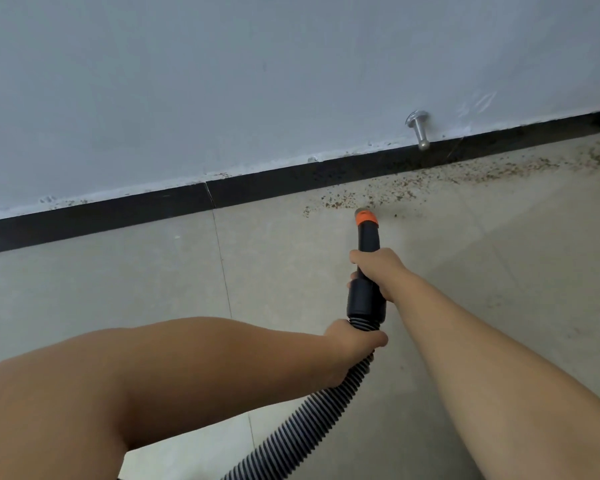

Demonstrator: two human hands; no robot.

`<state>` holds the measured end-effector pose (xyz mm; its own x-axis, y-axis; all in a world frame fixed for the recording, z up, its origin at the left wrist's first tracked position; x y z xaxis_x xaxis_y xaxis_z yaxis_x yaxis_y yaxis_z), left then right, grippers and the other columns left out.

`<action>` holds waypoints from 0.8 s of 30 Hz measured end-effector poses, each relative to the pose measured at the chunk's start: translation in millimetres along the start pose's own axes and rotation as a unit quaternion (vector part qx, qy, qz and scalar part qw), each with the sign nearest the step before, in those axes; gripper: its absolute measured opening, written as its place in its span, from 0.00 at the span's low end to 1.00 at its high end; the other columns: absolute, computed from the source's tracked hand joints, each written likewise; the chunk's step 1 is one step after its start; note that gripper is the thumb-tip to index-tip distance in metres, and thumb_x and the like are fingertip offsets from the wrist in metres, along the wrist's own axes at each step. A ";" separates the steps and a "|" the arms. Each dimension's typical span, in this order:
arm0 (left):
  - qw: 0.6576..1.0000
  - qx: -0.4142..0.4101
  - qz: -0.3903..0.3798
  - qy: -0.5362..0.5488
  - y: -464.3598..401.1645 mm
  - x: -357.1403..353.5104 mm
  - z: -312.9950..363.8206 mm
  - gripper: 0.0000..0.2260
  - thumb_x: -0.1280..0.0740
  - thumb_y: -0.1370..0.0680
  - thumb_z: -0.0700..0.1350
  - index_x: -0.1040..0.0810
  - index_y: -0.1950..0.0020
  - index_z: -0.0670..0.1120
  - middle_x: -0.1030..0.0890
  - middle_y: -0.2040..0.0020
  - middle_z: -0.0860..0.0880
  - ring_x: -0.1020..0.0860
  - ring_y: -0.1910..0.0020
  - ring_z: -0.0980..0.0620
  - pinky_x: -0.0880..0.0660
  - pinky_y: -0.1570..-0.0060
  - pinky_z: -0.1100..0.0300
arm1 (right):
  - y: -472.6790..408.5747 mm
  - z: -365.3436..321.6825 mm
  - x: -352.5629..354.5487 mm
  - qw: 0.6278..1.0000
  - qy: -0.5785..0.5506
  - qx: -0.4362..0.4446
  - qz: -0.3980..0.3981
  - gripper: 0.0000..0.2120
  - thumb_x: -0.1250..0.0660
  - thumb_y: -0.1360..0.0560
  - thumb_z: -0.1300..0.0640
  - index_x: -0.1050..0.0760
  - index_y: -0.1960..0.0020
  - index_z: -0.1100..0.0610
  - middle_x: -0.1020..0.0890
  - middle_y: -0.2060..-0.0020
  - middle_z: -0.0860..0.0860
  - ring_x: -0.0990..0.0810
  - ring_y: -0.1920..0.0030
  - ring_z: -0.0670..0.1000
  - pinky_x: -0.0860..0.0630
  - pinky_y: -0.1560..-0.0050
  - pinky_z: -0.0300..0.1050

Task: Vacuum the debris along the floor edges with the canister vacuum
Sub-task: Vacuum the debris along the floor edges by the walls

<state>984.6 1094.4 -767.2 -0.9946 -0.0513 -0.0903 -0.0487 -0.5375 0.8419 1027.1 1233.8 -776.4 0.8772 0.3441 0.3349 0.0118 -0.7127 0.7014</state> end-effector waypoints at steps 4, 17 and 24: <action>1.000 -0.004 0.022 0.012 -5.4 -14.3 10.3 0.08 0.32 0.26 0.42 0.28 0.52 0.41 0.26 0.65 0.46 0.28 0.72 0.50 0.28 0.68 0.61 | -5.6 -9.2 6.3 0.998 0.017 0.007 -0.052 0.12 0.35 0.27 0.62 0.32 0.45 0.63 0.23 0.65 0.57 0.21 0.64 0.58 0.20 0.54 0.54; 0.991 0.012 0.117 0.061 -15.1 -11.2 23.6 0.09 0.31 0.27 0.42 0.28 0.51 0.41 0.26 0.65 0.46 0.27 0.72 0.50 0.26 0.66 0.60 | -19.0 -33.5 -18.3 0.983 0.074 0.049 -0.160 0.09 0.35 0.27 0.61 0.31 0.49 0.61 0.22 0.66 0.56 0.22 0.66 0.55 0.21 0.53 0.52; 0.993 0.003 0.109 0.049 -45.1 -60.6 43.6 0.06 0.31 0.27 0.43 0.27 0.55 0.44 0.26 0.66 0.48 0.28 0.72 0.52 0.27 0.69 0.63 | -60.2 -23.7 39.5 0.991 0.079 0.050 -0.097 0.10 0.35 0.28 0.59 0.31 0.49 0.60 0.21 0.67 0.54 0.20 0.67 0.55 0.19 0.55 0.51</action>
<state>1043.0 1158.4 -776.5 -0.9680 -0.2474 0.0424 0.1649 -0.4996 0.8504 1049.6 1304.8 -790.5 0.7681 0.5659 0.2996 0.2272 -0.6784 0.6987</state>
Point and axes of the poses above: each hand's wrist, its own y-axis away from the middle knuckle, its own x-axis out of the back of the hand, z = x × y, the point moved 7 cm from there along -y, towards the middle knuckle
